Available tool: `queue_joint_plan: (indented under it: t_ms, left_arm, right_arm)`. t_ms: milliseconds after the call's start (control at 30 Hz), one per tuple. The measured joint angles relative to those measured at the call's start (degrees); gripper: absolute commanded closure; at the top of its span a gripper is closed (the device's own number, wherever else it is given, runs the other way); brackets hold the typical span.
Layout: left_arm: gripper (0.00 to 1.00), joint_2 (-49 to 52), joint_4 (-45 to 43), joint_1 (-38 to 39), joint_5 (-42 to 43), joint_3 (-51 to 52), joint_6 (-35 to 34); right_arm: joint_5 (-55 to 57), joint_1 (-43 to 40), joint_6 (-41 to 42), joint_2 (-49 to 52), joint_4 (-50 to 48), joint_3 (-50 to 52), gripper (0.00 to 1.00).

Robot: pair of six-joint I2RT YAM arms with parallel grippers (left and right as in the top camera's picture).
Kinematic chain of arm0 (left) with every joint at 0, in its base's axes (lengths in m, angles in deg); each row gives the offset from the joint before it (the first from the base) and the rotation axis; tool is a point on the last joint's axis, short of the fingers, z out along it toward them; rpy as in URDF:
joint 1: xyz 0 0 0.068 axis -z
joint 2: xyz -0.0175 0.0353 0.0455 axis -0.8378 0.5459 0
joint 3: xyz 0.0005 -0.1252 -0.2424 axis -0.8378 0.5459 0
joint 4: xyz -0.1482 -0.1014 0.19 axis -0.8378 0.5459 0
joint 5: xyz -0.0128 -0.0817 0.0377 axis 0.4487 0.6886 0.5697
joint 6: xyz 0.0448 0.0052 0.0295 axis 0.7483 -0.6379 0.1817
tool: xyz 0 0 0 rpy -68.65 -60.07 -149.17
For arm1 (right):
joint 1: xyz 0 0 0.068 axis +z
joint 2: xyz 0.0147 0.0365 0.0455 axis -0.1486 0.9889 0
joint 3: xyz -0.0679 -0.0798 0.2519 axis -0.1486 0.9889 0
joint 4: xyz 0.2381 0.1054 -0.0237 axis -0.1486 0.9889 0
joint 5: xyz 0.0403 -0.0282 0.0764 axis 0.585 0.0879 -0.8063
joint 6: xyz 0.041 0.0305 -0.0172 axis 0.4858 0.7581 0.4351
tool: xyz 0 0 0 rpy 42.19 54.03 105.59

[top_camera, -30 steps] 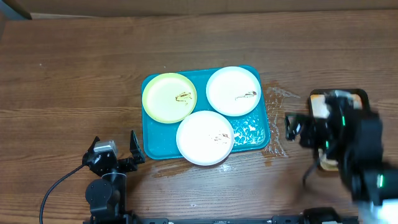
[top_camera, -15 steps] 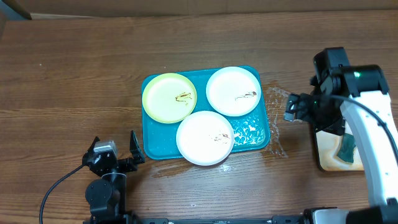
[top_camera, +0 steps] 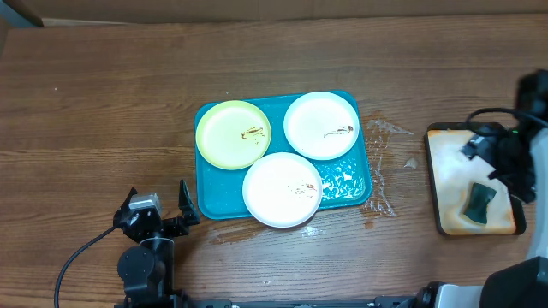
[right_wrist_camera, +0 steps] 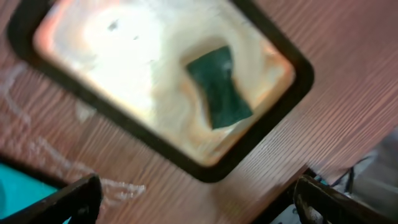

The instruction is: Clean dirty plates on tray and stack at the side

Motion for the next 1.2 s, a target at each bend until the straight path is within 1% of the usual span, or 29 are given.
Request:
queue_joint_plan:
  t_ms: [100, 200, 300, 433, 633, 700, 800, 900, 933, 967, 1200]
  left_arm:
    - [0.0, 0.0, 0.0, -0.02, 0.0, 0.0, 0.0]
    - [0.0, 0.0, 0.0, 0.0, 0.0, 0.0, 0.0]
    - [0.0, 0.0, 0.0, 0.0, 0.0, 0.0, 0.0]
    - [0.0, 0.0, 0.02, -0.02, 0.0, 0.0, 0.0]
    - [0.0, 0.0, 0.02, 0.0, 0.0, 0.0, 0.0]
    - [0.0, 0.0, 0.0, -0.02, 0.0, 0.0, 0.0]
    - [0.0, 0.0, 0.02, 0.0, 0.0, 0.0, 0.0]
    - [0.0, 0.0, 0.02, 0.0, 0.0, 0.0, 0.0]
    - [0.01, 0.0, 0.0, 0.0, 0.0, 0.0, 0.0]
    - [0.0, 0.0, 0.02, 0.0, 0.0, 0.0, 0.0]
    - [0.0, 0.0, 0.02, 0.0, 0.0, 0.0, 0.0]
  right_arm:
    - [-0.76, -3.56, 0.11, 0.0, -2.84, 3.19, 0.0]
    - [-1.64, -5.25, 0.07, 0.0, -6.29, 8.22, 0.0]
    - [-2.93, -5.73, 0.11, 0.0, -11.04, 14.8, 0.0]
    - [-6.23, -5.77, -0.04, 0.04, -13.33, 19.54, 0.0]
    - [-8.2, -6.01, 0.55, 0.04, -19.37, 19.65, 0.0]
    - [-8.26, -6.25, -0.61, 0.04, -22.4, 19.65, 0.04]
    - [-8.15, -6.43, -2.8, 0.04, -24.9, 19.65, 0.05]
    - [-7.54, -6.43, -4.48, 0.07, -25.24, 19.65, 0.09]
    - [-7.17, -6.45, -4.85, 0.15, -25.14, 19.65, 0.09]
    - [-6.75, -6.47, -5.29, 0.37, -24.87, 19.65, 0.06]
    - [-4.15, -8.55, -5.35, 3.1, -23.87, 19.65, 0.05]
